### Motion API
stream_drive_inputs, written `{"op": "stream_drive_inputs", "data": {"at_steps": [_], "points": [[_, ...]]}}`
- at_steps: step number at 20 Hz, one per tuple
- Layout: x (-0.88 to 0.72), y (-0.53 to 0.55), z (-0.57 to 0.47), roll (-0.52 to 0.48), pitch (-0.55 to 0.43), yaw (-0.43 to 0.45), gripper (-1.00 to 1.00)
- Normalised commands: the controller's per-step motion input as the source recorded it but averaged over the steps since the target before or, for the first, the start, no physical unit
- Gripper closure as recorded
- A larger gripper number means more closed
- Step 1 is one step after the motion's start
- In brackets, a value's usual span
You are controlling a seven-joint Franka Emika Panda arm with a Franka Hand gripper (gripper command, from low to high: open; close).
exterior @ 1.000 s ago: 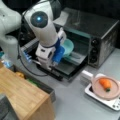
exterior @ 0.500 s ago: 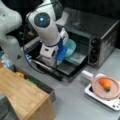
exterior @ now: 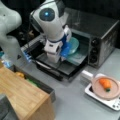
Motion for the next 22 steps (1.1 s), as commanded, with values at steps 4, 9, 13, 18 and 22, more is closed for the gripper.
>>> {"op": "stream_drive_inputs", "data": {"at_steps": [4,9,13,18,22], "points": [[-0.23,-0.01,-0.13,0.023,-0.124,-0.122,-1.00],[-0.23,-0.02,-0.14,0.016,-0.128,-0.116,-1.00],[-0.21,-0.02,-0.11,0.016,-0.135,-0.106,-1.00],[-0.19,-0.05,-0.05,0.018,-0.142,-0.100,-1.00],[-0.20,-0.10,-0.03,0.006,-0.128,-0.084,-1.00]]}}
